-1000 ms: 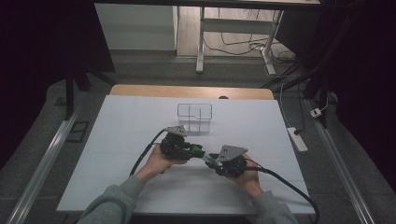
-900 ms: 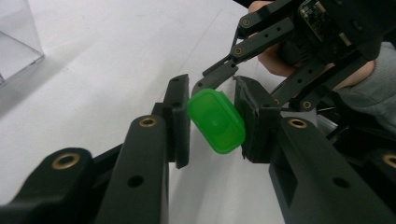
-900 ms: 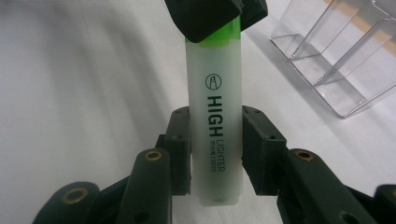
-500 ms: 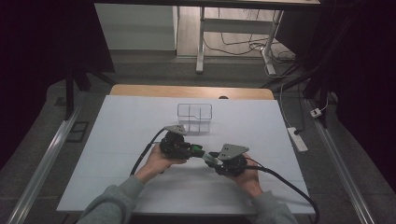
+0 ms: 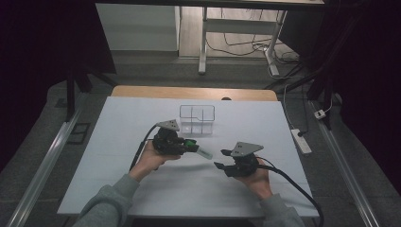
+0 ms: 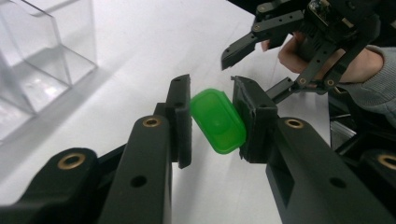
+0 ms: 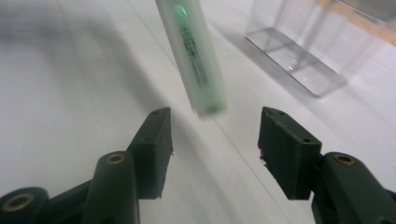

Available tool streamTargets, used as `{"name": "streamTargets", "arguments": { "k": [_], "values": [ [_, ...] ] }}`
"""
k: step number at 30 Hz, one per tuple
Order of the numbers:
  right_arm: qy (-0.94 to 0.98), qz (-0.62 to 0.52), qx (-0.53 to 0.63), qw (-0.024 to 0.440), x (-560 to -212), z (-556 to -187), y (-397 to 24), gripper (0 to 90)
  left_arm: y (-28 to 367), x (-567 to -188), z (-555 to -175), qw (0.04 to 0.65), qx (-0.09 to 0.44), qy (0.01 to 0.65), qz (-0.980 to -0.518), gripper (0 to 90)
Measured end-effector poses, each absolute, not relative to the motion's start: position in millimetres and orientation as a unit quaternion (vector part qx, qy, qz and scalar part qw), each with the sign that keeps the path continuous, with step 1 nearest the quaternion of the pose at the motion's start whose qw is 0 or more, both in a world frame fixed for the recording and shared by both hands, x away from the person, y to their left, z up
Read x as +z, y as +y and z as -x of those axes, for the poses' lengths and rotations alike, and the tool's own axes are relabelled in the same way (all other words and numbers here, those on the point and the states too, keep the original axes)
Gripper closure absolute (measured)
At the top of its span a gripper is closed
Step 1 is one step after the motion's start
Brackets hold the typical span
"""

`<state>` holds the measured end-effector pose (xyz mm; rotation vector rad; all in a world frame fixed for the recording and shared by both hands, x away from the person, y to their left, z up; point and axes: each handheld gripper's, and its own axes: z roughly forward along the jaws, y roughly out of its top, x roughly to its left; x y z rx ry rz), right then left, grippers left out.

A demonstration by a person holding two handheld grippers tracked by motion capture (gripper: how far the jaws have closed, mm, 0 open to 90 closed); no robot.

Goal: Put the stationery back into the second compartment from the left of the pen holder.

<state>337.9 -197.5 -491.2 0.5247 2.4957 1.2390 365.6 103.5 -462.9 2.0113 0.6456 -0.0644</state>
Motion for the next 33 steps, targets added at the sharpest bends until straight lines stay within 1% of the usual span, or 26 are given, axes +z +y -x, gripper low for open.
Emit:
{"name": "streamTargets", "arguments": {
  "k": [3,10,14,18,28,33],
  "values": [
    [0.865,-0.203,0.435,0.149,-490.8,-339.0,-208.4,42.5,109.2,-458.0,-367.5,0.495,-0.019,0.269,-0.826,69.2],
    [0.863,-0.230,0.419,0.163,-490.0,-338.7,-230.1,40.3,121.3,-445.0,-373.3,0.502,0.000,0.279,-0.819,69.2],
    [0.863,-0.239,0.413,0.166,-490.5,-339.3,-234.1,39.5,129.6,-431.8,-378.1,0.508,0.019,0.284,-0.813,69.2],
    [0.866,-0.243,0.405,0.166,-493.2,-342.2,-234.4,37.7,137.6,-419.6,-387.7,0.515,0.026,0.292,-0.806,69.1],
    [0.870,-0.243,0.399,0.160,-496.3,-343.5,-233.1,36.9,142.8,-389.9,-421.4,0.492,0.074,0.318,-0.807,69.1],
    [0.871,-0.243,0.396,0.158,-498.0,-343.8,-232.3,36.5,134.9,-382.9,-442.2,0.467,0.079,0.324,-0.819,69.1]
  ]
}}
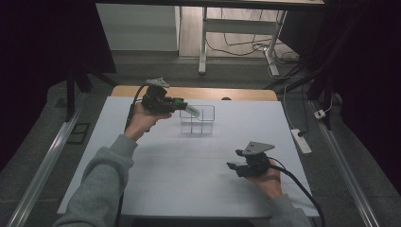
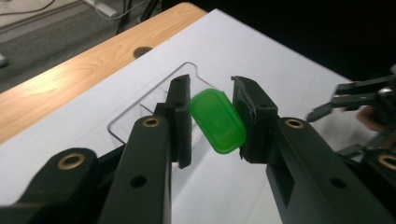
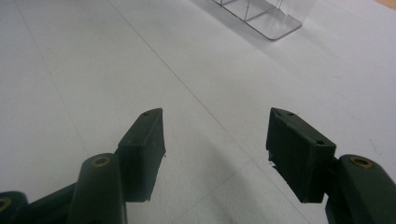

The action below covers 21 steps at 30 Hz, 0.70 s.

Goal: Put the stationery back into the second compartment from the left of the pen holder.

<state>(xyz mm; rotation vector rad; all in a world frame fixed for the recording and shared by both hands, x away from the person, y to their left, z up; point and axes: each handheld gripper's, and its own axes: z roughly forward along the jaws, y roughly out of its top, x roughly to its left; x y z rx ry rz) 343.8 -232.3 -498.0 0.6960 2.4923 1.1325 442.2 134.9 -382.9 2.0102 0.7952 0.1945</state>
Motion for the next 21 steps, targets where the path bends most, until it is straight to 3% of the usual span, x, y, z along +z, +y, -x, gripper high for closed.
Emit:
{"name": "streamTargets", "arguments": {
  "k": [6,16,17,19,21],
  "values": [
    [0.872,-0.242,0.395,0.157,-498.0,-343.7,-232.6,36.5,122.5,-385.1,-459.9,0.435,0.084,0.329,-0.834,69.0],
    [0.875,-0.240,0.391,0.158,-498.7,-343.5,-232.6,36.5,114.7,-397.9,-472.4,0.434,0.070,0.341,-0.831,67.8],
    [0.874,-0.238,0.392,0.159,-498.5,-343.2,-232.6,36.5,113.8,-399.4,-473.2,0.434,0.070,0.342,-0.831,64.0],
    [0.872,-0.234,0.398,0.161,-497.0,-341.6,-232.1,36.7,111.6,-401.9,-473.6,0.428,0.074,0.346,-0.832,44.4],
    [0.871,-0.233,0.401,0.162,-495.7,-341.1,-232.8,36.7,112.6,-403.4,-470.6,0.435,0.083,0.346,-0.827,39.0]
  ]
}}
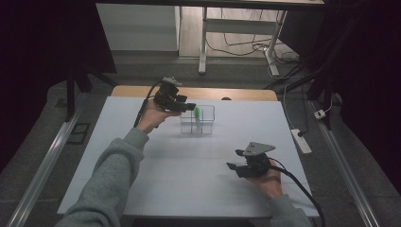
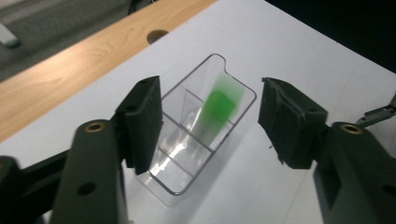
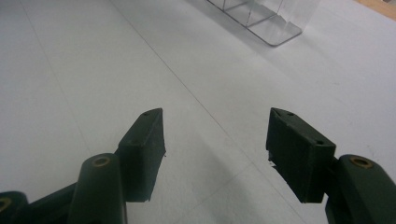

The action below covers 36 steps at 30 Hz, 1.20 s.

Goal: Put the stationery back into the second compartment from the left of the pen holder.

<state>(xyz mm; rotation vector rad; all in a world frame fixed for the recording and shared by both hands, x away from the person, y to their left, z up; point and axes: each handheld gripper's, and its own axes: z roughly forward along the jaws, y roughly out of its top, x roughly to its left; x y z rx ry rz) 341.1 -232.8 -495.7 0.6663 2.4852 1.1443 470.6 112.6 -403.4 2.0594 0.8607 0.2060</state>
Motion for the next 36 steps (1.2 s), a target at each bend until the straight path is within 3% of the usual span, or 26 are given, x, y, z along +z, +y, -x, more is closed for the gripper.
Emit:
{"name": "streamTargets", "arguments": {
  "k": [13,28,36],
  "values": [
    [0.872,-0.241,0.395,0.162,-496.3,-341.6,-237.4,36.4,151.3,-423.7,-410.5,0.447,0.112,0.328,-0.825,37.4],
    [0.862,-0.259,0.403,0.168,-493.4,-340.0,-252.8,36.4,207.8,-461.5,-317.1,0.444,0.143,0.342,-0.816,37.4],
    [0.860,-0.259,0.404,0.171,-492.7,-334.3,-257.4,36.3,227.8,-487.4,-285.0,0.443,0.141,0.362,-0.808,37.4]
  ]
}}
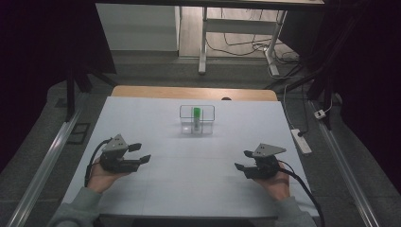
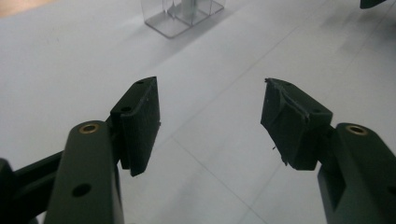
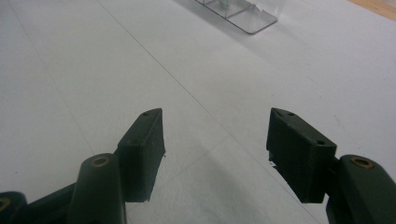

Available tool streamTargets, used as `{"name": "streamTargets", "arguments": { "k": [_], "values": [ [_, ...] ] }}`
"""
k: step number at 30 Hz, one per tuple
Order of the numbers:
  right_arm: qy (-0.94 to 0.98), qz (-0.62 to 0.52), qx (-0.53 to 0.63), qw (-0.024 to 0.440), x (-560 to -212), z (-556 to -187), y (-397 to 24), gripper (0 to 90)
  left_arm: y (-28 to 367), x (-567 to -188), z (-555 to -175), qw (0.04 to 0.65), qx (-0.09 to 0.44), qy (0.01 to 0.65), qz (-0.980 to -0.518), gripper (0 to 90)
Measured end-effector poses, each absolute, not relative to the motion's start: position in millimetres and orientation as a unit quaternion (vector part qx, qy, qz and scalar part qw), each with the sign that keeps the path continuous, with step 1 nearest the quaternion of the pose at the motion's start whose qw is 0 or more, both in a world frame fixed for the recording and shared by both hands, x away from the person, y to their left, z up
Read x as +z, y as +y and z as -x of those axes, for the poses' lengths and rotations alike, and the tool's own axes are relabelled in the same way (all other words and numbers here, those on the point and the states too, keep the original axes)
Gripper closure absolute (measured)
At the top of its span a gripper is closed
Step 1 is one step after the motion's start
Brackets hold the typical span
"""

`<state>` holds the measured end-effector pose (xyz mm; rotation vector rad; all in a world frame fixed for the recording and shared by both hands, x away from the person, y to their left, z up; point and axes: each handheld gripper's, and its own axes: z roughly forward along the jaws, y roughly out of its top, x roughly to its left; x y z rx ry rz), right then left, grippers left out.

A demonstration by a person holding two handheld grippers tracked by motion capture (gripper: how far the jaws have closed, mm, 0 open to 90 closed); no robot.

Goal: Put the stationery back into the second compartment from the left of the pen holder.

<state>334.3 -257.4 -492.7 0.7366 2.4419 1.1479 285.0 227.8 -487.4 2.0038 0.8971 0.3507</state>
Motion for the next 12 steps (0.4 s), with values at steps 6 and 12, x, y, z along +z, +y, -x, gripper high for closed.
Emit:
{"name": "streamTargets", "arguments": {
  "k": [6,12],
  "values": [
    [0.857,-0.264,0.406,0.175,-491.5,-330.6,-264.0,36.3,229.8,-496.0,-281.5,0.441,0.135,0.366,-0.808,37.3],
    [0.855,-0.264,0.409,0.178,-490.9,-329.5,-268.5,36.3,228.0,-497.3,-282.8,0.441,0.135,0.364,-0.809,37.3]
  ]
}}
